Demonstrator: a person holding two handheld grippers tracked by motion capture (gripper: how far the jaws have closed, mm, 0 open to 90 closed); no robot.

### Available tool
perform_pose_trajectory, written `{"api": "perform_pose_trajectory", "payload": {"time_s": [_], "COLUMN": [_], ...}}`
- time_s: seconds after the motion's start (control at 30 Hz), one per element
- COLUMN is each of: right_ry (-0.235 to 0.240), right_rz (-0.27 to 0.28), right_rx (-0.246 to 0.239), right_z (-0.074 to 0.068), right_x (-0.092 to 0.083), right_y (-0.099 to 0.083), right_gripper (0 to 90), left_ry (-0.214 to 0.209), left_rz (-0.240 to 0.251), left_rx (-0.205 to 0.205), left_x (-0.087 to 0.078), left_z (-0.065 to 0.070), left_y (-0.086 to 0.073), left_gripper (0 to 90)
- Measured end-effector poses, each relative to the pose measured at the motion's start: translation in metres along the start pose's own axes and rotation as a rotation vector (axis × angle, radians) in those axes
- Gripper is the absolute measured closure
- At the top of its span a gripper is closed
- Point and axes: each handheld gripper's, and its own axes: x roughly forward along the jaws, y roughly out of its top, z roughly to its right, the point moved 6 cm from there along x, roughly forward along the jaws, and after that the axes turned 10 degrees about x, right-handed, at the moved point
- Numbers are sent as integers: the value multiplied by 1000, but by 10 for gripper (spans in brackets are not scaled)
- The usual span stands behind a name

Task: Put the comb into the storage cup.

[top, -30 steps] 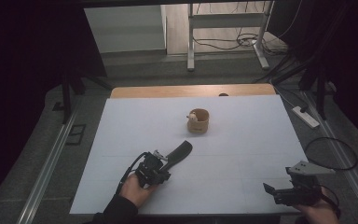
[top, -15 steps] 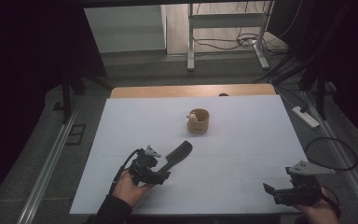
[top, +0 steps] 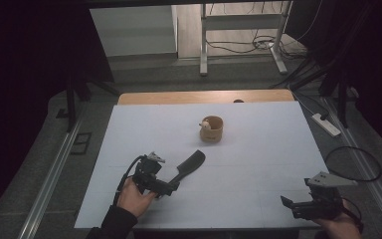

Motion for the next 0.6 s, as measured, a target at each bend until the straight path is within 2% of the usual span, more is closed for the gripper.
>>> {"api": "perform_pose_trajectory", "payload": {"time_s": [0.6], "right_ry": [2], "right_rz": [-4], "right_rx": [0], "right_z": [0], "right_x": [1], "right_y": [0], "right_gripper": [0], "left_ry": [-21], "left_rz": [-64], "left_rx": [13], "left_x": [20], "left_z": [8], "left_y": [2], "left_gripper": [0]}}
